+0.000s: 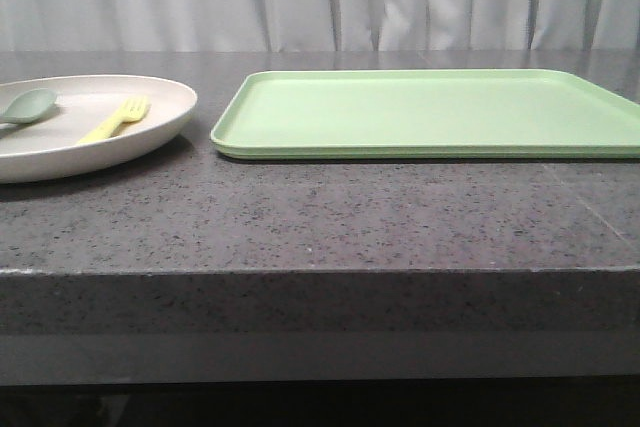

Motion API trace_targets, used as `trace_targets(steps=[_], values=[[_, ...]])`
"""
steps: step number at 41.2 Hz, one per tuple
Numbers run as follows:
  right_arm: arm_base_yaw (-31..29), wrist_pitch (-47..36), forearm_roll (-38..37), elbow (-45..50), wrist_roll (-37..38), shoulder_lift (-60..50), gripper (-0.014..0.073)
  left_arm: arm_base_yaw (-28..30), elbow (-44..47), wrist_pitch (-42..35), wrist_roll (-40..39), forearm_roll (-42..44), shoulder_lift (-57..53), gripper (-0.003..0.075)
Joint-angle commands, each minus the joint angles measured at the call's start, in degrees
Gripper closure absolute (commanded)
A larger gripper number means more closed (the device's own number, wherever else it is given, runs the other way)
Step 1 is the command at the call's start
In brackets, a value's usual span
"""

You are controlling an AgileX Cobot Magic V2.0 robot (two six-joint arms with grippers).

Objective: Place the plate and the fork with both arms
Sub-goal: 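Grip the cream plate's rim with the left gripper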

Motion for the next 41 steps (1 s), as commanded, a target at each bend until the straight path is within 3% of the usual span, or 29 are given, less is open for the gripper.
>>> trace_targets(steps=[1,6,17,29,41], values=[[-0.38,-4.78,-0.36,-1.92,-0.49,0.66,-0.0042,-0.22,-1.78,-1.78,-0.34,-0.25,-2.39,0.0615],[-0.38,-4.78,-0.36,-1.92,-0.49,0.66,-0.0042,-0.22,-1.78,-1.83,-0.34,-0.25,-2.39,0.074],[-0.38,-4.78,-0.36,-1.92,-0.49,0.66,-0.0042,-0.22,-1.78,-1.42,0.14,-1.65,-2.39,0.0738],[-0.38,-4.78,-0.36,-1.92,-0.49,0.66,-0.0042,5.27,-1.89,-1.07,10.86,-19.9,-2.63,0.0738],[-0.38,-4.78,-0.36,-1.92,-0.49,0.66,-0.0042,7.88,-5.72,1.86,12.75,-23.46,-3.12,0.0738]])
